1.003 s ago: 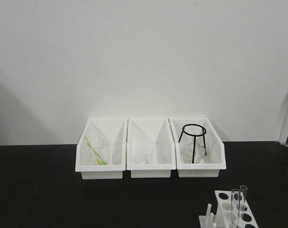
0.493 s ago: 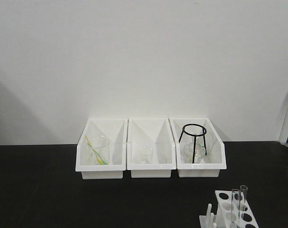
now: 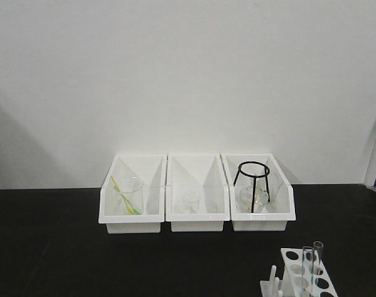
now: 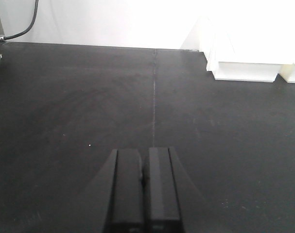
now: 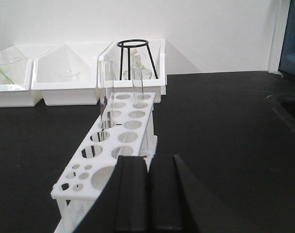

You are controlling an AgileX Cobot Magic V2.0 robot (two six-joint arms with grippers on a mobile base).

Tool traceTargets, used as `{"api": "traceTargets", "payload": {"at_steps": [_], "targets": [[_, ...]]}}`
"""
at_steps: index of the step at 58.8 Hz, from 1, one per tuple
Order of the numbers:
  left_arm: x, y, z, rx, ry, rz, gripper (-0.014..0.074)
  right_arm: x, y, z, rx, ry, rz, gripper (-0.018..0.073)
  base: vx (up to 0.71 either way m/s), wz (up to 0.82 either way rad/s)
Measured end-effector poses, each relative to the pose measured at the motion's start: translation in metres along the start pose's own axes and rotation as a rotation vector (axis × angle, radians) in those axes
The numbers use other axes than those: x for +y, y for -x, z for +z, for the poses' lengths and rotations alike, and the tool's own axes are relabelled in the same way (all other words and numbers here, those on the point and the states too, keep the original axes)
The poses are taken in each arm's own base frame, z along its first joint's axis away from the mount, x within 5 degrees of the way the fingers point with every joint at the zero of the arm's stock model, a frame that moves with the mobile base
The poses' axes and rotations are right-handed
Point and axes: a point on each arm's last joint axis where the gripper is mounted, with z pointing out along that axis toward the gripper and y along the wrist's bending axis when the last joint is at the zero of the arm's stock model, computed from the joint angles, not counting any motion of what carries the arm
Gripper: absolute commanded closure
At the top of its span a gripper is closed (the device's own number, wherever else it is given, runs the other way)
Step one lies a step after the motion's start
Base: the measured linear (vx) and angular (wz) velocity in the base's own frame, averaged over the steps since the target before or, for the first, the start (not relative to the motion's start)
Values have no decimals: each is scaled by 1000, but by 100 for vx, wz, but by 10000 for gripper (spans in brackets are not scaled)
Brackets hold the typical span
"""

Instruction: Flip and reinsert test tube from rack

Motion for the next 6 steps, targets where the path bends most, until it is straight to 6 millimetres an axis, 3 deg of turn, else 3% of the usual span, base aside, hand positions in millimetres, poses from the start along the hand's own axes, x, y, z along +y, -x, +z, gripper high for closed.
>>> {"api": "traceTargets", "payload": {"at_steps": [6], "targets": [[0, 0, 0, 0, 0, 0, 603, 0, 0, 0, 0, 0, 0, 571, 0, 0]]}}
